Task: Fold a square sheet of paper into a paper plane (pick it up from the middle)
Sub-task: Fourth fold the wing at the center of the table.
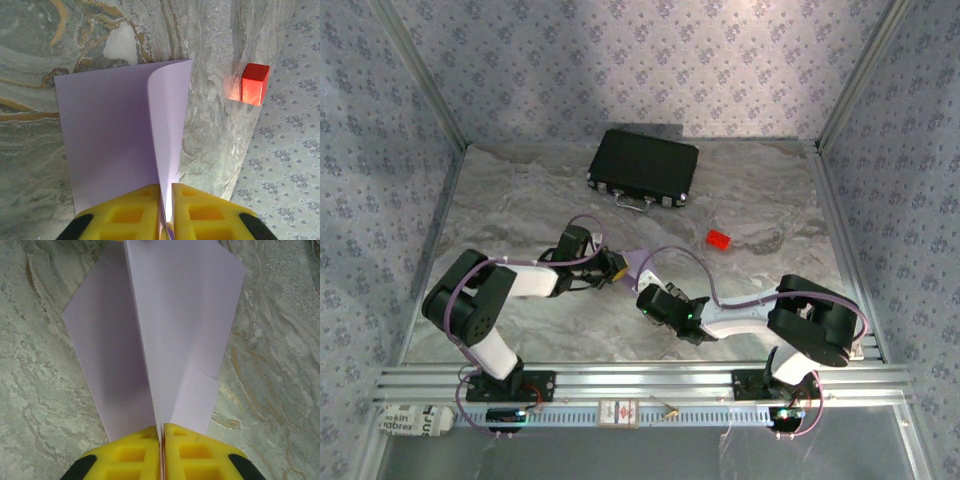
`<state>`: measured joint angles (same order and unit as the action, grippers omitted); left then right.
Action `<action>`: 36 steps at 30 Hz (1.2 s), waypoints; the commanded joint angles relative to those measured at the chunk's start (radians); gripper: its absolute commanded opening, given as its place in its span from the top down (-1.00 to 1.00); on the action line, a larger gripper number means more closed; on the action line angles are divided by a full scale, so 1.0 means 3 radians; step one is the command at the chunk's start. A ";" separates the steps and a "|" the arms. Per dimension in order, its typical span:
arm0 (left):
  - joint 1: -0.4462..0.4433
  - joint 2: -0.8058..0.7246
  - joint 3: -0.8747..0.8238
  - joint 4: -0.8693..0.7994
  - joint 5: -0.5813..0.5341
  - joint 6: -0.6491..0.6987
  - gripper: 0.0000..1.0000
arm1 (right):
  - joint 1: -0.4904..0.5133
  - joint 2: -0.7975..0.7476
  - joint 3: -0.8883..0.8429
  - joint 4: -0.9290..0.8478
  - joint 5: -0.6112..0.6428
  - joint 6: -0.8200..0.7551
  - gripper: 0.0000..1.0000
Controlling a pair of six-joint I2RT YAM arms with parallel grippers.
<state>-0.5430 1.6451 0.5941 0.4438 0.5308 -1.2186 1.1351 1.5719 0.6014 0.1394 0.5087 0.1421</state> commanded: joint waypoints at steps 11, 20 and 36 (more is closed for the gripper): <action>0.0040 -0.0207 0.0106 -0.0219 -0.0056 0.0135 0.20 | -0.0021 0.0058 0.0031 0.0066 -0.0134 0.0222 0.86; 0.0082 -0.0520 0.0063 -0.0589 -0.0310 0.0294 -0.08 | -0.0227 -0.0013 -0.0100 0.0365 -0.0680 0.0453 0.86; 0.0116 -0.0576 0.0034 -0.0620 -0.0343 0.0298 -0.12 | -0.0633 -0.0004 -0.0261 0.0580 -0.1525 0.0776 0.84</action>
<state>-0.5159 1.4921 0.5976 0.2787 0.4328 -1.1484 0.9581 1.5688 0.5434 0.3122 0.1249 0.3347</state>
